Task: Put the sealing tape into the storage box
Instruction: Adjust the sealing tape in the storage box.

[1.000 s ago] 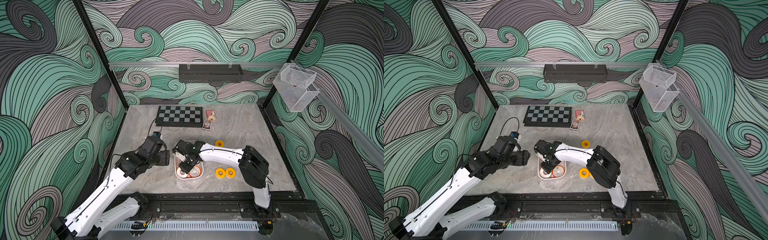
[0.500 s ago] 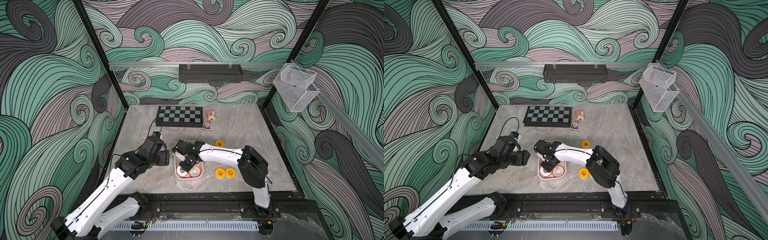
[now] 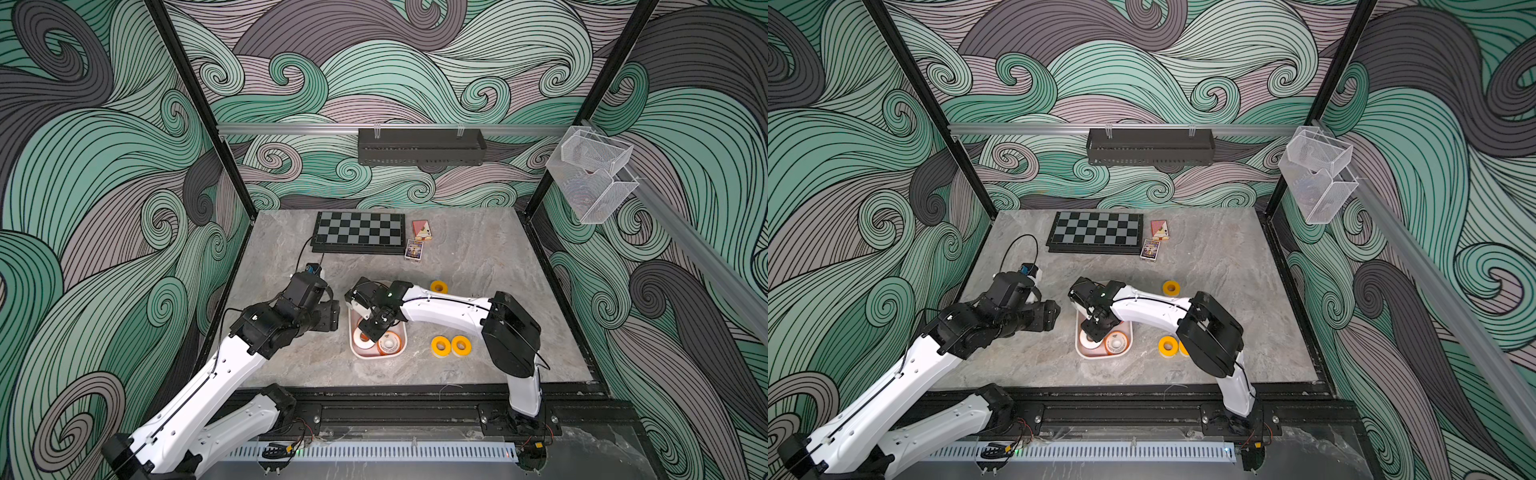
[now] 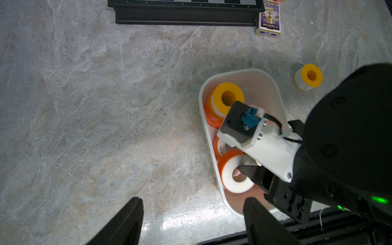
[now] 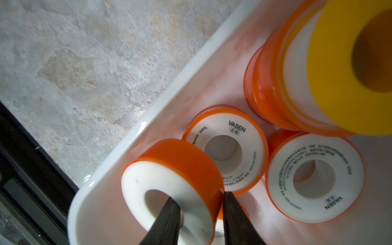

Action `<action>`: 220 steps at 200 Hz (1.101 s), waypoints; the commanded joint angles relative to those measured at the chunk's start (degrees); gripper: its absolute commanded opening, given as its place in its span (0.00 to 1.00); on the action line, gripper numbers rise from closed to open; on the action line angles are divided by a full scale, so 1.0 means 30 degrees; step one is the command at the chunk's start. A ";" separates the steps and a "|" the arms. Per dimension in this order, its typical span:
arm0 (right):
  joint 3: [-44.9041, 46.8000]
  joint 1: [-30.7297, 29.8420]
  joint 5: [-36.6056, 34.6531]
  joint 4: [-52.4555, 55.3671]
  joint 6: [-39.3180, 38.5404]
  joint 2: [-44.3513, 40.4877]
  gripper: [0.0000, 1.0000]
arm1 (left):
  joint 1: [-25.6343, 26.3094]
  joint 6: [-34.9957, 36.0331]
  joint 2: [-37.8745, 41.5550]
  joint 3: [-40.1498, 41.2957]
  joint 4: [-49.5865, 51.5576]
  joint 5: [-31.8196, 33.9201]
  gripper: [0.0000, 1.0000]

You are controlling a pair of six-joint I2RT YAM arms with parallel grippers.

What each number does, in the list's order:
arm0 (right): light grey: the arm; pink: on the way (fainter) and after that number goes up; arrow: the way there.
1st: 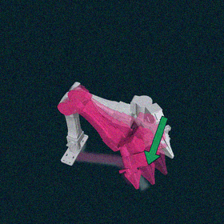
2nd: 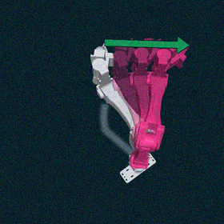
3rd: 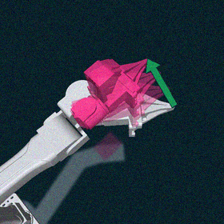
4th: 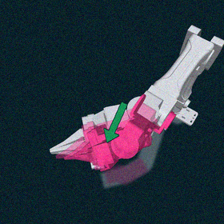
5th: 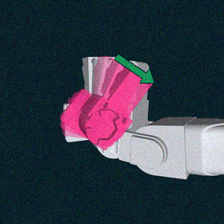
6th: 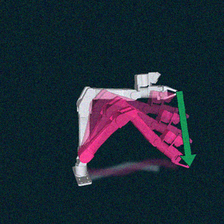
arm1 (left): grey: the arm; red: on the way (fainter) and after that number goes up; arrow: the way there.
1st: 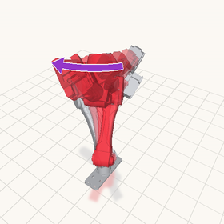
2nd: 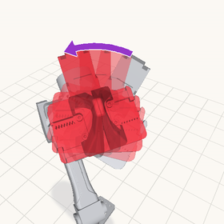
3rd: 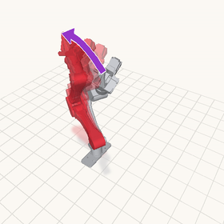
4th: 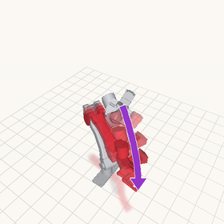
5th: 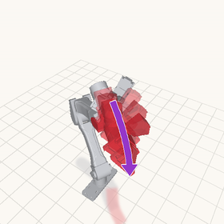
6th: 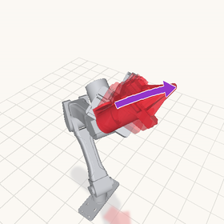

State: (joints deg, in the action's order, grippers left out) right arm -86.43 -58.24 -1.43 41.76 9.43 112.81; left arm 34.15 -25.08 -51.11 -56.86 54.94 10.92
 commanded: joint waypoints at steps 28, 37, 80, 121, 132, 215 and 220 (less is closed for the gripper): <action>0.0418 0.1647 0.1107 0.0022 0.0400 -0.1321 0.36 | 0.0101 -0.0050 0.0105 -0.0055 0.0371 0.0051 0.78; 0.0395 0.2145 0.1335 0.0019 0.0347 -0.1251 0.36 | 0.0101 -0.0049 0.0100 -0.0034 0.0379 0.0002 0.78; 0.0094 0.4017 0.2001 0.0136 0.0664 -0.0637 0.35 | 0.0123 -0.0026 0.0041 -0.0007 0.0350 -0.0052 0.79; 0.0008 0.3818 0.2888 0.0137 -0.0030 -0.0959 0.40 | 0.0106 -0.0021 0.0038 -0.0029 0.0349 -0.0052 0.78; -0.0017 0.3504 0.2867 0.0142 -0.0338 -0.1069 0.44 | 0.0127 -0.0019 0.0041 -0.0044 0.0339 -0.0037 0.78; 0.1979 0.2107 0.2529 0.0136 -0.1730 -0.2427 0.65 | 0.0130 -0.0019 0.0189 -0.0014 0.0350 -0.0062 0.78; 0.2172 0.2055 0.2710 0.0111 -0.1735 -0.2561 0.64 | 0.0130 -0.0024 0.0189 0.0025 0.0350 -0.0036 0.79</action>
State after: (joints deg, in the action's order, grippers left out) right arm -81.95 -51.29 7.03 41.58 6.31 108.25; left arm 34.15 -25.08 -51.13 -56.86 54.92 10.87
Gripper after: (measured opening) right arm 0.661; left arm 0.785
